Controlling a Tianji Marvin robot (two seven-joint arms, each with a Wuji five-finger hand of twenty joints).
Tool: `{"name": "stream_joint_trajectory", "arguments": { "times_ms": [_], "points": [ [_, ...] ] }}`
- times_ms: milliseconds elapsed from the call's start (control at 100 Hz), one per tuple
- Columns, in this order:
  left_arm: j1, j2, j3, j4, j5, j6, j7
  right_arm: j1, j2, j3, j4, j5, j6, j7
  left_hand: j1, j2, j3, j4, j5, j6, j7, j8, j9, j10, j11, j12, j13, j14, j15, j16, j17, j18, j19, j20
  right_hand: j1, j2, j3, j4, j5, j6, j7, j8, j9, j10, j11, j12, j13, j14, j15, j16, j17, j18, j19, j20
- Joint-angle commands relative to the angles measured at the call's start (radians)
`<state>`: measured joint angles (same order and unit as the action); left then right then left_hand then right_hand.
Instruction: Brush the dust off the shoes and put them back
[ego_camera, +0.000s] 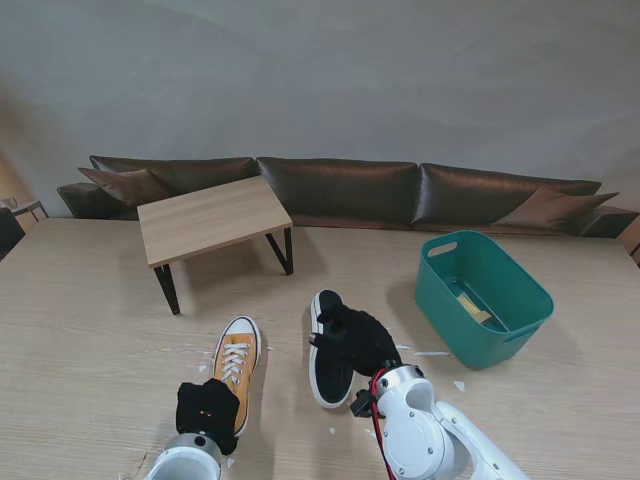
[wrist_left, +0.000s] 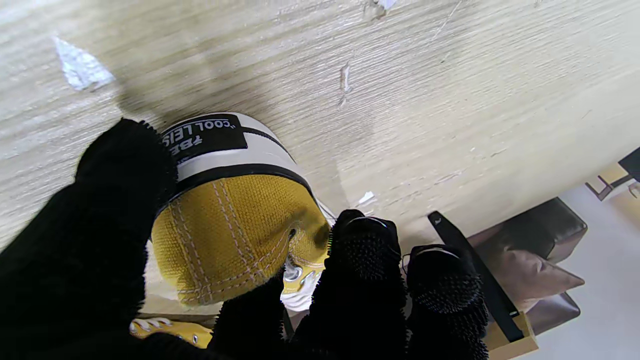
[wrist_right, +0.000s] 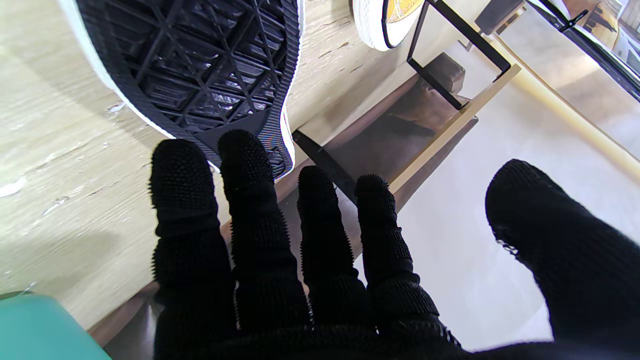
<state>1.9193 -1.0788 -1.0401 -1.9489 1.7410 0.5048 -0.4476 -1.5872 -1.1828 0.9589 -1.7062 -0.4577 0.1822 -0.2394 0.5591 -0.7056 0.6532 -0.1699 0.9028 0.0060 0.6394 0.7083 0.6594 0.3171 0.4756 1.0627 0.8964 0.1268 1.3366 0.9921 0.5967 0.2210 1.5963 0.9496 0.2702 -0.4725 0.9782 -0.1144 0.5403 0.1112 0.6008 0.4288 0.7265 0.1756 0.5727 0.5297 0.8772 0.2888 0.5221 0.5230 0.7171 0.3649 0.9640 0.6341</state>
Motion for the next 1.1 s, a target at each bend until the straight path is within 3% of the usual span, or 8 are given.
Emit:
{"name": "stream_joint_trajectory", "arguments": {
  "times_ms": [0, 230, 480, 630, 670, 770, 940, 1090],
  "points": [
    [0.018, -0.001, -0.009, 0.003, 0.005, -0.005, -0.025, -0.002, -0.005, -0.003, 0.000, 0.001, 0.001, 0.014, -0.018, 0.061, 0.000, 0.043, 0.016, 0.006, -0.149, -0.104, -0.024, 0.031, -0.011, -0.025, -0.036, 0.008, 0.031, 0.012, -0.011, -0.006, 0.072, 0.023, -0.027, 0.015, 0.021, 0.021, -0.020, 0.008, 0.009, -0.009, 0.017, 0.014, 0.004, -0.017, 0.024, 0.016, 0.013, 0.005, -0.343, 0.024, 0.024, 0.009],
    [0.021, -0.005, -0.004, 0.013, 0.010, 0.015, -0.054, 0.000, -0.005, -0.002, 0.004, 0.005, 0.001, 0.014, 0.010, -0.001, 0.100, 0.035, -0.046, 0.099, -0.169, -0.094, 0.173, -0.062, 0.194, 0.128, 0.075, 0.012, 0.050, -0.020, 0.033, 0.040, 0.083, -0.006, -0.027, 0.014, 0.020, 0.021, -0.020, 0.009, 0.009, -0.009, 0.017, 0.014, 0.005, -0.016, 0.025, 0.017, 0.013, 0.005, -0.342, 0.025, 0.025, 0.009],
    [0.013, -0.016, 0.015, 0.040, 0.029, 0.059, -0.118, 0.004, -0.006, -0.003, 0.007, 0.005, 0.005, 0.014, 0.080, -0.055, 0.218, -0.013, -0.166, 0.234, 0.423, 0.321, 0.291, -0.139, 0.331, 0.195, 0.175, 0.005, 0.067, -0.054, 0.100, 0.061, 0.133, -0.085, -0.027, 0.016, 0.020, 0.021, -0.022, 0.010, 0.008, -0.009, 0.017, 0.013, 0.004, -0.016, 0.026, 0.014, 0.013, 0.005, -0.343, 0.026, 0.024, 0.009],
    [0.014, -0.026, 0.020, 0.040, 0.047, 0.072, -0.178, 0.005, -0.006, -0.004, 0.010, 0.006, 0.007, 0.014, 0.095, -0.057, 0.294, 0.021, -0.280, 0.255, 0.572, 0.433, 0.316, -0.169, 0.353, 0.188, 0.204, 0.006, 0.063, -0.066, 0.102, 0.067, 0.136, -0.096, -0.027, 0.015, 0.020, 0.021, -0.022, 0.009, 0.009, -0.009, 0.018, 0.015, 0.005, -0.016, 0.026, 0.014, 0.013, 0.005, -0.343, 0.025, 0.024, 0.010],
    [0.012, -0.026, 0.022, 0.044, 0.044, 0.077, -0.173, 0.005, -0.006, -0.004, 0.010, 0.006, 0.007, 0.014, 0.100, -0.066, 0.315, 0.030, -0.260, 0.247, 0.638, 0.479, 0.356, -0.190, 0.374, 0.187, 0.236, 0.005, 0.063, -0.076, 0.123, 0.067, 0.149, -0.103, -0.026, 0.016, 0.020, 0.021, -0.022, 0.010, 0.009, -0.009, 0.018, 0.015, 0.005, -0.016, 0.025, 0.016, 0.013, 0.005, -0.343, 0.025, 0.024, 0.010],
    [0.011, -0.020, 0.025, 0.061, 0.036, 0.082, -0.132, 0.005, -0.006, -0.004, 0.011, 0.007, 0.007, 0.016, 0.207, -0.111, 0.325, -0.021, -0.139, 0.197, 0.764, 0.556, 0.496, -0.249, 0.419, 0.274, 0.336, -0.007, 0.060, -0.110, 0.191, 0.063, 0.198, -0.162, -0.026, 0.015, 0.021, 0.021, -0.022, 0.010, 0.009, -0.009, 0.018, 0.014, 0.005, -0.016, 0.026, 0.016, 0.013, 0.005, -0.343, 0.025, 0.024, 0.010],
    [0.019, -0.003, 0.017, 0.072, 0.006, 0.066, -0.030, 0.008, -0.006, -0.004, 0.013, 0.007, 0.008, 0.017, 0.276, -0.123, 0.334, 0.021, 0.088, 0.121, 0.923, 0.572, 0.630, -0.253, 0.401, 0.243, 0.374, -0.009, 0.082, -0.136, 0.266, 0.083, 0.199, -0.263, -0.027, 0.017, 0.021, 0.021, -0.017, 0.011, 0.011, -0.008, 0.018, 0.014, 0.006, -0.016, 0.028, 0.014, 0.015, 0.006, -0.342, 0.025, 0.026, 0.010],
    [0.041, 0.004, -0.013, 0.058, 0.013, 0.019, 0.027, 0.010, -0.007, -0.004, 0.016, 0.009, 0.009, 0.014, 0.292, -0.146, 0.347, 0.033, 0.171, 0.098, 0.956, 0.546, 0.675, -0.241, 0.383, 0.222, 0.376, -0.012, 0.102, -0.157, 0.288, 0.087, 0.182, -0.281, -0.027, 0.017, 0.021, 0.021, -0.012, 0.013, 0.013, -0.008, 0.021, 0.014, 0.007, -0.016, 0.028, 0.012, 0.014, 0.005, -0.343, 0.026, 0.025, 0.010]
  ]
}}
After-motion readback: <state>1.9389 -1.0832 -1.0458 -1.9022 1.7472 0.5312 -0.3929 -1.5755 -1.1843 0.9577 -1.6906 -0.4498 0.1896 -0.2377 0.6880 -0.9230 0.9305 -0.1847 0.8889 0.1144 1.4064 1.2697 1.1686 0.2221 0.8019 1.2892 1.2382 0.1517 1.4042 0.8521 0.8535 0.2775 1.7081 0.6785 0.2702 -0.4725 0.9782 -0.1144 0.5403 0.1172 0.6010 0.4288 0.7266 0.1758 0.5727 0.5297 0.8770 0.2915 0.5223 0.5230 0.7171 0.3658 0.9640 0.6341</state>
